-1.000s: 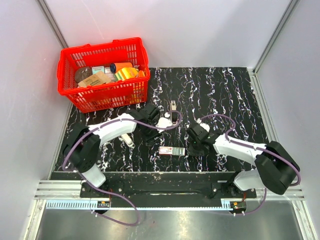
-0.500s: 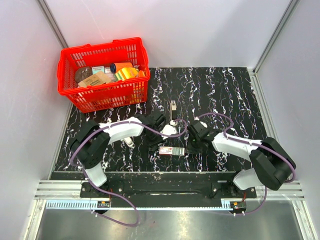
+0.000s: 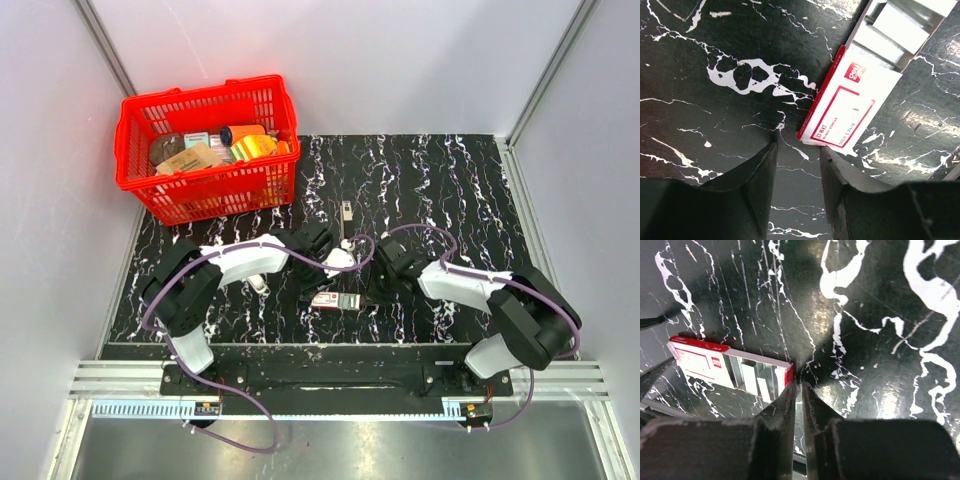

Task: Unload the staples from the stapler

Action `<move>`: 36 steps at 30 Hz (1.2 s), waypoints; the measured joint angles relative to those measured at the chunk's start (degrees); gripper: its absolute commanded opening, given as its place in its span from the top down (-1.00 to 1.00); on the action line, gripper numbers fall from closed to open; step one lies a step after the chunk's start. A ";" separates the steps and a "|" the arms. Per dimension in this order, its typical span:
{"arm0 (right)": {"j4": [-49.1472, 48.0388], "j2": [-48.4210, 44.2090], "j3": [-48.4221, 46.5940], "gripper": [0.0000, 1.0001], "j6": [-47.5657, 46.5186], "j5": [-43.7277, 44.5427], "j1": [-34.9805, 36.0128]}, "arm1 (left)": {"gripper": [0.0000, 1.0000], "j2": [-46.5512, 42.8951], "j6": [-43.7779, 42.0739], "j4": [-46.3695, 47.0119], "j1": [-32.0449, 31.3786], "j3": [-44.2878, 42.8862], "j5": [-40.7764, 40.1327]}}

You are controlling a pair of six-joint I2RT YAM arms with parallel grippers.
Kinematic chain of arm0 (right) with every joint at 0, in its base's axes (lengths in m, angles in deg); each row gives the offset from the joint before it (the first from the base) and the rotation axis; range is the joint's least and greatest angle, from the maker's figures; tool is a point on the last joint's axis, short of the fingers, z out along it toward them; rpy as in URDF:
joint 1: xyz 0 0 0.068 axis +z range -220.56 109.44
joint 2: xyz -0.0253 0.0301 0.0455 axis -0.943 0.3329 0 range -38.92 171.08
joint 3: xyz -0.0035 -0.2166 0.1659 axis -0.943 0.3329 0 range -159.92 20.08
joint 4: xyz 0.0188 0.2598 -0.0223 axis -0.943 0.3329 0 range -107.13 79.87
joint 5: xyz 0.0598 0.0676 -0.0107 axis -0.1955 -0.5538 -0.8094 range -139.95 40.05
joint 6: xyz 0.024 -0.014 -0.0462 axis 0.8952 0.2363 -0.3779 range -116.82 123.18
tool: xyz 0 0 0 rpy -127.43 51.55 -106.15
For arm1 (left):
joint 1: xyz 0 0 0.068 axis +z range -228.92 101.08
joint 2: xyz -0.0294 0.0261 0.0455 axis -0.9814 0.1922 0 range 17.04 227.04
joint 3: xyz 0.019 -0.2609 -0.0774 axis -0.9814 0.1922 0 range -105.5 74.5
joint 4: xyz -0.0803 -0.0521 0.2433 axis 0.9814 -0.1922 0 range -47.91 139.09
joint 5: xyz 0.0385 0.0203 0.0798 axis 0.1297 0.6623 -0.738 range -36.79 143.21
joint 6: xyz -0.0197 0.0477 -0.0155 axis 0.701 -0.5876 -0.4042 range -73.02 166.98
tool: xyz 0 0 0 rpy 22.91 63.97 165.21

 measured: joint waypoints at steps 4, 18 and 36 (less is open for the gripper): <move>-0.61 1.53 -1.07 0.71 -0.02 -1.03 -0.04 | 0.14 0.00 0.07 0.11 -0.07 0.00 0.00; -4.28 4.81 -2.34 0.76 1.70 -5.07 -0.04 | 0.15 0.00 1.14 0.22 -0.04 0.00 0.04; -9.55 9.51 -4.44 0.77 5.20 -8.46 1.20 | 0.17 0.00 1.75 0.15 -0.07 0.00 0.28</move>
